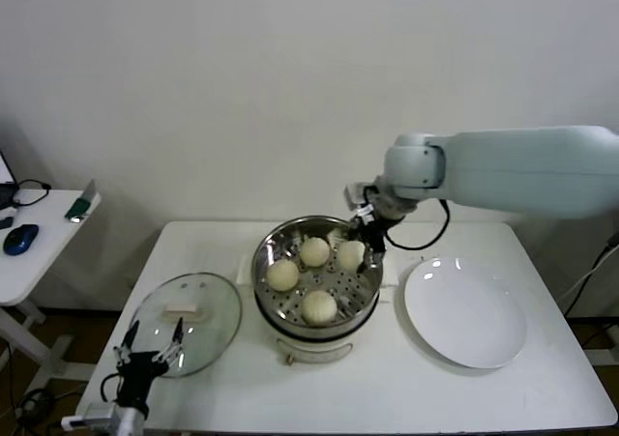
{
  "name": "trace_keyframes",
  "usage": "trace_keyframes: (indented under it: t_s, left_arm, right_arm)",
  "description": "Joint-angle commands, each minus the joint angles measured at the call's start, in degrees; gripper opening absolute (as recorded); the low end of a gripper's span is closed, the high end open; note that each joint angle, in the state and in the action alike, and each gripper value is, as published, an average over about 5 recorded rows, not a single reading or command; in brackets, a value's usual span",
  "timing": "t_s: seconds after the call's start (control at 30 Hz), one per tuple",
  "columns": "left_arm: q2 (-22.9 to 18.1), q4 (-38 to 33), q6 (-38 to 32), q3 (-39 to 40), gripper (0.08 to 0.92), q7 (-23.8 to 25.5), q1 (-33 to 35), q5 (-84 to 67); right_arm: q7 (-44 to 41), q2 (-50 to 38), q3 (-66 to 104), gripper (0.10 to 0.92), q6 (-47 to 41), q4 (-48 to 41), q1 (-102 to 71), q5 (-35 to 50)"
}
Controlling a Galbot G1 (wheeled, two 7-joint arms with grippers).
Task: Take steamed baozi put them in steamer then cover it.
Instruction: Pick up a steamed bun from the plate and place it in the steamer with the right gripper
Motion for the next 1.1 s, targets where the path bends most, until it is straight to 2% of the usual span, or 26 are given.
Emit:
trace_keyframes:
  t_s: [0.03,0.7,0.93,1.1]
  left_arm:
    - [0.1,0.1,-0.1,-0.1,0.823,0.0,0.1,-0.1]
    - [0.2,0.4,-0.3,0.0,0.823,0.1,-0.1,0.3]
    - [0.2,0.1,-0.1,0.0,0.823,0.1,0.0,0.3]
    - [0.1,-0.2,0.0,0.0,0.823,0.2,0.1,0.5]
  right_arm:
    - [1.5,4.9,0.0,0.687,-0.9,-3.6,-6.4,-3.9]
    - [2.2,5.4,-0.2,0.690,-1.0,-4.4,-8.7,-7.3]
    - [2.3,4.5,1.4,0.807,0.2,-4.5,-6.9,-6.7]
    - [0.9,0.5,5.5,0.822,1.2,-3.6,-4.5,-1.4]
